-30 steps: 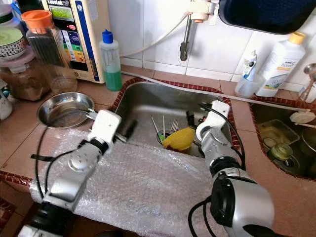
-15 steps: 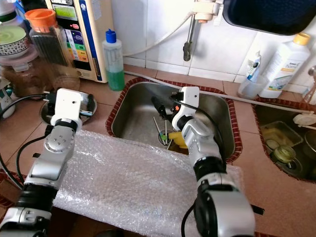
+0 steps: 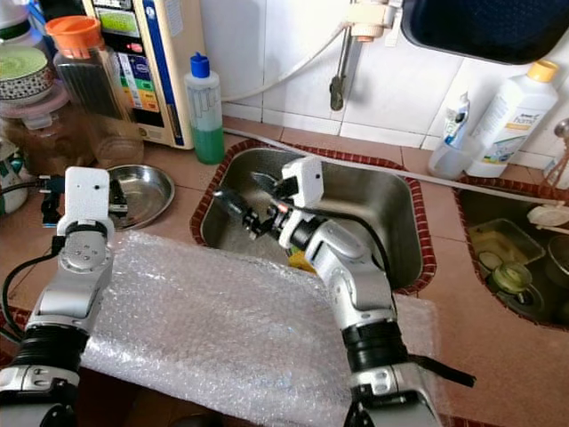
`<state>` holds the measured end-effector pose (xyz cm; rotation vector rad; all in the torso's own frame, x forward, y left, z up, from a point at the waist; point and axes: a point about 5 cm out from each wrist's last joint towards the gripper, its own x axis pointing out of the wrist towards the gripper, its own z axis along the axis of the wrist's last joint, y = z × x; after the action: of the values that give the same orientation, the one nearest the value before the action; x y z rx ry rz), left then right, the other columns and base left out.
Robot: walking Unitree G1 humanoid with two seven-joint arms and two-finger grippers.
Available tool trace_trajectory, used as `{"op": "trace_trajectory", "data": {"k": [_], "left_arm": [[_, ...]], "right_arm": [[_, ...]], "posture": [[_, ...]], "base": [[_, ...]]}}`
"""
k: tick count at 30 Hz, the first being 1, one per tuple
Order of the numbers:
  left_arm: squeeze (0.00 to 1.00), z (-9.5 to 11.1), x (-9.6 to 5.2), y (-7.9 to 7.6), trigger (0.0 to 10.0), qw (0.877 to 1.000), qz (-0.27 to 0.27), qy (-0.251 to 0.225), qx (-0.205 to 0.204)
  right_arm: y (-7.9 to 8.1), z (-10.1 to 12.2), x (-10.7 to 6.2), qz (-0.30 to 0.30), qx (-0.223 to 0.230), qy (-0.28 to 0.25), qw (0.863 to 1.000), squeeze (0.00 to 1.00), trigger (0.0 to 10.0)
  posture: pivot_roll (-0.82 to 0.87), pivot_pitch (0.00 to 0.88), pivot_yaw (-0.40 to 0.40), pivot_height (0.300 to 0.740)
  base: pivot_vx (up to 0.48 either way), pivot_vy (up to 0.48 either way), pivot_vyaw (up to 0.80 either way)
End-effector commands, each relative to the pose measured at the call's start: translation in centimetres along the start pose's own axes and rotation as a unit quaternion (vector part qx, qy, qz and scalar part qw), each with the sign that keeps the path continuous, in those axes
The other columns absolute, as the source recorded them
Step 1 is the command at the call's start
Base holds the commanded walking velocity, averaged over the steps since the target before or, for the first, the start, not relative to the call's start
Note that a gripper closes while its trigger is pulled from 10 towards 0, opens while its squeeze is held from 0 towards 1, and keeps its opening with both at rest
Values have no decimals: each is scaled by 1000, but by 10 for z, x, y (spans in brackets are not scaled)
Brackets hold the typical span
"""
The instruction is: Kitchen organization
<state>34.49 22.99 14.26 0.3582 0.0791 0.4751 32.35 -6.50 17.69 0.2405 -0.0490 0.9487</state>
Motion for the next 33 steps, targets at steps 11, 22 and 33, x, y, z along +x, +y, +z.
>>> {"op": "trace_trajectory", "data": {"k": [11, 22, 33], "left_arm": [[0, -21, 6, 4, 10000, 995, 2, 96, -33], [0, -21, 6, 5, 0, 989, 5, 128, -76], [0, -17, 7, 9, 0, 988, 18, 126, -89]], "right_arm": [[9, -3, -7, -5, -39, 45, 998, 0, 10000], [12, -4, -7, -11, -50, 55, 997, 0, 10000], [10, -4, -6, -17, -55, 56, 997, 0, 10000]], "posture": [[109, 17, -27, 740], [107, 23, -26, 740], [110, 24, -28, 740]], "base": [[0, 0, 0], [0, 0, 0], [0, 0, 0]]}}
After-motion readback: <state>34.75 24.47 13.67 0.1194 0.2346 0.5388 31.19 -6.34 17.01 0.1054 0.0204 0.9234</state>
